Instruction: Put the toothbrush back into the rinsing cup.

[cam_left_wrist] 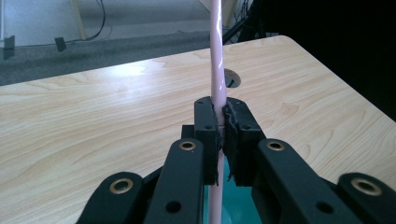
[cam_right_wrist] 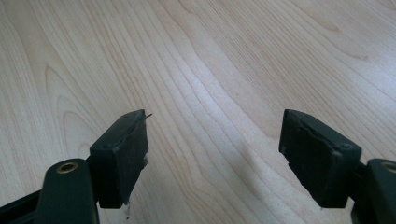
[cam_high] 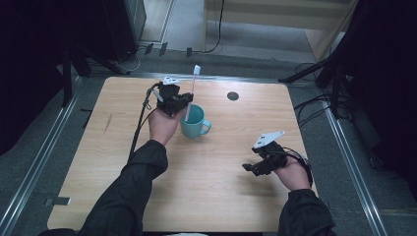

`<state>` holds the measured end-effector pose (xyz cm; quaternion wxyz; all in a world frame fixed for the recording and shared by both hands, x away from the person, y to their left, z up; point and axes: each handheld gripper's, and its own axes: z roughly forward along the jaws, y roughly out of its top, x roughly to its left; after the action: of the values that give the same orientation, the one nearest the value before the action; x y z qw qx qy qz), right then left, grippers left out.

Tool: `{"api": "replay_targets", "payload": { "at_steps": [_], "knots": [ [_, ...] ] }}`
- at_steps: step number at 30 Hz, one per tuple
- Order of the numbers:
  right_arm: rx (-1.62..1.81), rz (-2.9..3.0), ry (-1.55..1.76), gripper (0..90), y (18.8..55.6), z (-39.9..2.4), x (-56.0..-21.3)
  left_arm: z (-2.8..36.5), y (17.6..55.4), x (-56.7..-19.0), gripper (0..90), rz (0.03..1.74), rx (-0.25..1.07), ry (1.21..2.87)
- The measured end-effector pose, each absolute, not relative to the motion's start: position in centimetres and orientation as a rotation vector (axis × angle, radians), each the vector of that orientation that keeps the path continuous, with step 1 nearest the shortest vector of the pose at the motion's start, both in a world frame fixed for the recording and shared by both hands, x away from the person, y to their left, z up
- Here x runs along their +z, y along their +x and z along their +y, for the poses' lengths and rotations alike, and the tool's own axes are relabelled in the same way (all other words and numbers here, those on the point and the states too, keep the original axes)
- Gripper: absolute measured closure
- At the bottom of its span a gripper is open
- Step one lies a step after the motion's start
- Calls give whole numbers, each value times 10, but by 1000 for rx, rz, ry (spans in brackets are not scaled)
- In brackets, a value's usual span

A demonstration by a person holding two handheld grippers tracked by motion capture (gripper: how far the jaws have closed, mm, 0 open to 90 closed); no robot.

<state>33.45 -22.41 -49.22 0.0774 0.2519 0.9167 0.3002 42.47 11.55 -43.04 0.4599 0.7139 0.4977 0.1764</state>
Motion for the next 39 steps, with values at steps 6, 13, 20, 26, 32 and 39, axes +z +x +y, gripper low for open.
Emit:
{"api": "replay_targets", "payload": {
  "at_steps": [6, 13, 20, 26, 32, 39],
  "knots": [
    [893, 2749, 764, 238, 335, -224, -493, 117, 425, -434, 841, 1230, 440, 1769],
    [893, 2750, 763, 238, 335, -224, -493, 116, 424, -444, 841, 1246, 423, 1776],
    [890, 2752, 762, 238, 335, -224, -493, 114, 423, -450, 841, 1245, 408, 1802],
    [891, 2752, 766, 238, 335, -224, -493, 110, 422, -453, 841, 1248, 408, 1832],
    [893, 2750, 765, 238, 335, -224, -493, 109, 424, -457, 841, 1251, 396, 1857],
    [892, 2752, 763, 238, 336, -224, -493, 110, 425, -458, 837, 1264, 379, 1864]
  ]
}}
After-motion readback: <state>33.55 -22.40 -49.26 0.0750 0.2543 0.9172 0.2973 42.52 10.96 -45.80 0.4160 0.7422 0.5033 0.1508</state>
